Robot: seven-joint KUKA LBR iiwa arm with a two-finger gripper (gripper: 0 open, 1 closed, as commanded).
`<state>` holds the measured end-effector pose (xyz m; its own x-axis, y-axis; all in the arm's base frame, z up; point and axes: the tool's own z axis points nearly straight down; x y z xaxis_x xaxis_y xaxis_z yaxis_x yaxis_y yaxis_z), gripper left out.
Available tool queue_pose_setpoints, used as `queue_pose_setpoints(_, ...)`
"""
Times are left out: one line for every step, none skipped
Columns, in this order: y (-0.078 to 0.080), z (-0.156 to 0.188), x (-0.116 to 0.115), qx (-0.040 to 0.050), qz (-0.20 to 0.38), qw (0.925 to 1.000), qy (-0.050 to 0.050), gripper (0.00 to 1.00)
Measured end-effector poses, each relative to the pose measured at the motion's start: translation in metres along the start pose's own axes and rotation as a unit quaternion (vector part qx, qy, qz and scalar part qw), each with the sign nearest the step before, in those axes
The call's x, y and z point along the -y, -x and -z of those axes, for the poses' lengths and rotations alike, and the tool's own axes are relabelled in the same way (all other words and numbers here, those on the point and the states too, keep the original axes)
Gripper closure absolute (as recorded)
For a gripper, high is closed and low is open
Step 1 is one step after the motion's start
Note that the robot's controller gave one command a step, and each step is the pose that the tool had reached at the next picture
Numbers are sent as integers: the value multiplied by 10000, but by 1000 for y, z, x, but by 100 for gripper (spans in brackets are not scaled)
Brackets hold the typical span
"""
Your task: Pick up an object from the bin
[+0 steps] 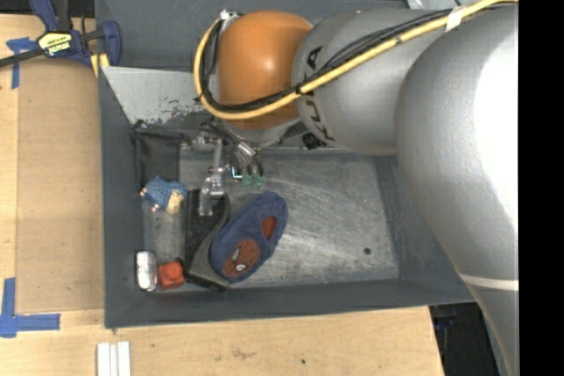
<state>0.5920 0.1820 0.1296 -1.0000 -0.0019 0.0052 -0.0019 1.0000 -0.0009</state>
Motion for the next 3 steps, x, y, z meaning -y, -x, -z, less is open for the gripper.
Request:
queue_pose_setpoints(-9, -13, 3, 153, 457, 9988, 47, 0)
queue_pose_setpoints(-3, -20, -11, 111, 689, 9976, 22, 0)
queue_pose_setpoints(-6, -19, -9, 153, 104, 9998, 65, 0)
